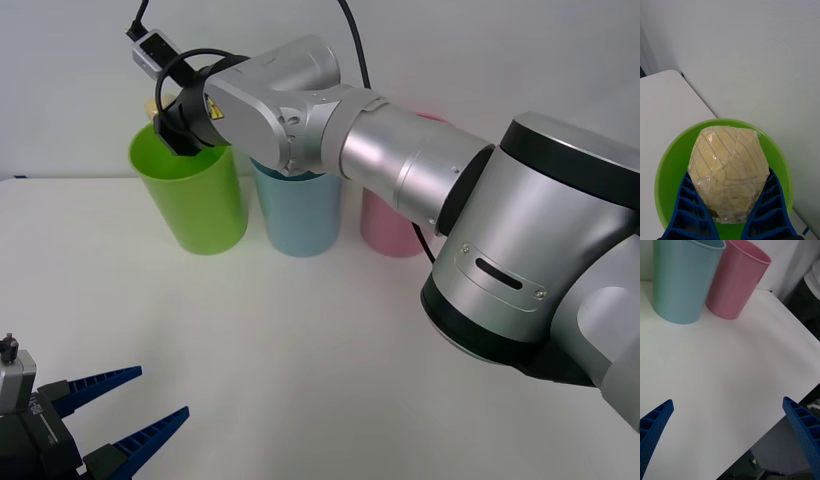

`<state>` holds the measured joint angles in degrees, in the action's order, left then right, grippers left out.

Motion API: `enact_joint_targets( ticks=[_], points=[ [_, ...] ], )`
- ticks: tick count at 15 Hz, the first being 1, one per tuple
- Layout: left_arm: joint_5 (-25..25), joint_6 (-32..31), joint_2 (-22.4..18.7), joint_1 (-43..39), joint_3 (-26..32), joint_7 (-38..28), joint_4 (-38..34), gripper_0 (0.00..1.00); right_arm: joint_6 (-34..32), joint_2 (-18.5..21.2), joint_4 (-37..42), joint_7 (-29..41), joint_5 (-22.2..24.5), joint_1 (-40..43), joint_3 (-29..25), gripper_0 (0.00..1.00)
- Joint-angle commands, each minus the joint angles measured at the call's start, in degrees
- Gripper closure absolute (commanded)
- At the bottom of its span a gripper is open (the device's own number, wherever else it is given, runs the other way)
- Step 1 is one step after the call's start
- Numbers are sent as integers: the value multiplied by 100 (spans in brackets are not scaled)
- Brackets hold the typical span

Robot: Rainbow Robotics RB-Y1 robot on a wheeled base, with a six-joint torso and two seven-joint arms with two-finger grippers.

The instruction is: Put cans in the blue bin and PET bottles in the pink bin and trash in the green bin.

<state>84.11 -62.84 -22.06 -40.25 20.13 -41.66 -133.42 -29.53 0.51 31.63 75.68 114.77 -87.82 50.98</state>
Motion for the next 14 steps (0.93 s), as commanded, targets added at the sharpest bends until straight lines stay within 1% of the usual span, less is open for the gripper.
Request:
enact_joint_targets(
  ticks=[1, 2, 3, 4, 5, 7, 14],
  points=[
    [0, 0, 0, 0, 0, 0, 0, 0, 105, 2, 1, -36, 1, 37, 9, 47],
    [0, 0, 0, 0, 0, 0, 0, 0, 263, -7, 1, -185, -69, 134, 9, 18],
    [0, 0, 0, 0, 0, 0, 0, 0, 360, 2, 10, -282, -78, 186, 17, 12],
    [0, 0, 0, 0, 0, 0, 0, 0, 413, -7, 19, -317, -113, 213, 17, 7],
    [0, 0, 0, 0, 0, 0, 0, 0, 413, 2, 19, -317, -122, 213, 17, 4],
    [0, 0, 0, 0, 0, 0, 0, 0, 404, 2, 19, -317, -157, 213, 17, 3],
    [0, 0, 0, 0, 0, 0, 0, 0, 404, -7, 19, -317, -219, 213, 9, 3]
  ],
)
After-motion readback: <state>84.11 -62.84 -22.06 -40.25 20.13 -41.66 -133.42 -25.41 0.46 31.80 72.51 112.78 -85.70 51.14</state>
